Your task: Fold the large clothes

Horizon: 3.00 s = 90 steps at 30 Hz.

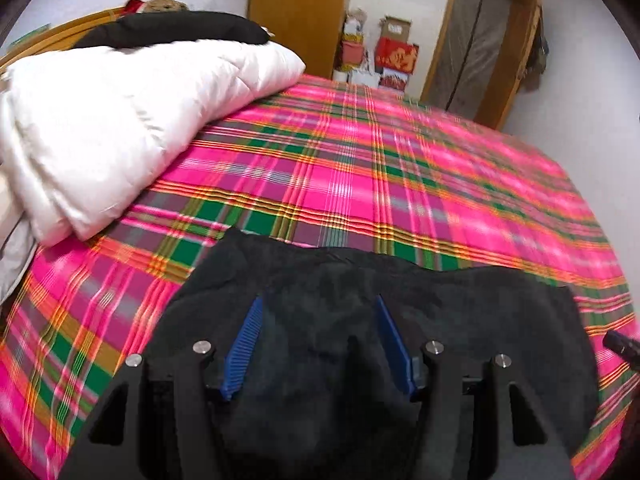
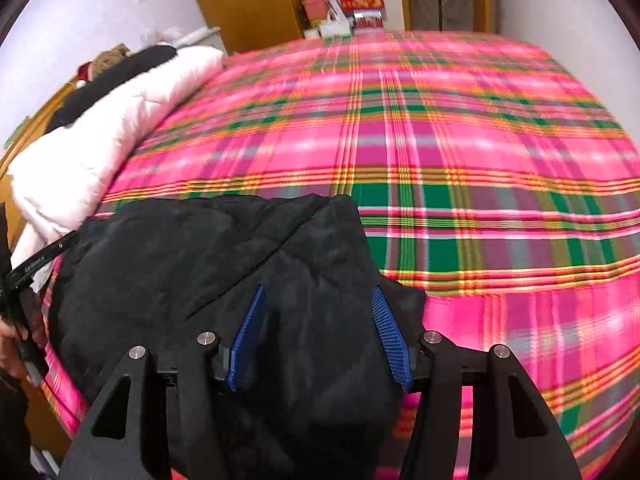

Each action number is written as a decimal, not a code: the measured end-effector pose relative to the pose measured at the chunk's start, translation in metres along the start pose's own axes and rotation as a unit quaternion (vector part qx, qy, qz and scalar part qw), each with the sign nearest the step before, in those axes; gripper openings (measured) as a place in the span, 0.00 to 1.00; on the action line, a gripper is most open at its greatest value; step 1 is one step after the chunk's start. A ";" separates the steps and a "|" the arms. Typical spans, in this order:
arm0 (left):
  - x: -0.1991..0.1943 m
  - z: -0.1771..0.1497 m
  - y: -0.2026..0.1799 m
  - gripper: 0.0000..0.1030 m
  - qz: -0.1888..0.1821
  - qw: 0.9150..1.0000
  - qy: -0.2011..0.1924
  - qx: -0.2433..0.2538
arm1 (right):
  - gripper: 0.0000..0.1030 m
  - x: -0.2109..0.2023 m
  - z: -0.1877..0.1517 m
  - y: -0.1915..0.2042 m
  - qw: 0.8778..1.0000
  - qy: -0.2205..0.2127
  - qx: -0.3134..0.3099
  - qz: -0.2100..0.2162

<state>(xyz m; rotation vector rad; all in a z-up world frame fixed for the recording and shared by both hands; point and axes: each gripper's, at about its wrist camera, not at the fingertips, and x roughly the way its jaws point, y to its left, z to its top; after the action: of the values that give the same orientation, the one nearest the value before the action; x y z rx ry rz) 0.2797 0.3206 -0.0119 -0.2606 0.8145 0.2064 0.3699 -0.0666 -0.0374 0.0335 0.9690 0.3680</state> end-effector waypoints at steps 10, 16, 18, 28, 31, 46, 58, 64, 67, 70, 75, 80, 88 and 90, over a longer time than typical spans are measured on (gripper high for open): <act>-0.138 -0.059 -0.038 0.68 0.005 0.999 -0.028 0.016 | 0.55 -0.113 -0.071 0.028 0.998 -0.043 -0.035 -0.006; -0.206 -0.103 -0.064 0.76 -0.005 0.999 -0.042 0.024 | 0.55 -0.160 -0.130 0.047 0.997 -0.053 -0.055 -0.003; -0.223 -0.119 -0.074 0.77 -0.001 0.998 -0.047 0.029 | 0.55 -0.171 -0.147 0.052 0.997 -0.054 -0.062 -0.003; -0.264 -0.182 -0.099 0.77 0.011 0.999 -0.025 0.030 | 0.61 -0.205 -0.196 0.068 0.994 -0.061 -0.090 0.000; -0.267 -0.194 -0.101 0.77 0.015 0.999 -0.016 0.033 | 0.69 -0.211 -0.201 0.072 0.993 -0.063 -0.099 0.004; -0.260 -0.214 -0.095 0.77 0.024 0.999 0.016 0.016 | 0.69 -0.207 -0.216 0.088 0.991 -0.051 -0.120 0.010; -0.261 -0.217 -0.094 0.77 0.031 0.999 0.018 0.019 | 0.69 -0.206 -0.220 0.093 0.992 -0.047 -0.120 0.010; -0.262 -0.217 -0.097 0.77 0.031 0.999 0.016 0.020 | 0.69 -0.205 -0.220 0.093 0.992 -0.048 -0.119 0.008; -0.263 -0.217 -0.099 0.77 0.032 0.999 0.014 0.020 | 0.69 -0.205 -0.220 0.093 0.992 -0.048 -0.118 0.009; -0.264 -0.217 -0.099 0.77 0.033 0.999 0.013 0.020 | 0.69 -0.205 -0.221 0.093 0.992 -0.046 -0.119 0.009; -0.265 -0.216 -0.100 0.77 0.034 0.999 0.012 0.021 | 0.69 -0.204 -0.221 0.095 0.992 -0.044 -0.118 0.010; -0.264 -0.217 -0.100 0.77 0.034 0.999 0.013 0.017 | 0.69 -0.204 -0.221 0.094 0.992 -0.044 -0.117 0.010; -0.265 -0.218 -0.098 0.77 0.028 1.000 0.012 0.006 | 0.69 -0.205 -0.220 0.094 0.992 -0.043 -0.116 0.010; -0.265 -0.217 -0.097 0.77 0.030 0.999 0.011 0.004 | 0.69 -0.205 -0.220 0.094 0.992 -0.043 -0.116 0.010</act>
<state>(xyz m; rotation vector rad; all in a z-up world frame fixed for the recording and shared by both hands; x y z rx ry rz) -0.0199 0.1404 0.0553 -0.2318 0.8458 0.2562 0.0600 -0.0735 0.0183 -0.1506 0.8359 0.4919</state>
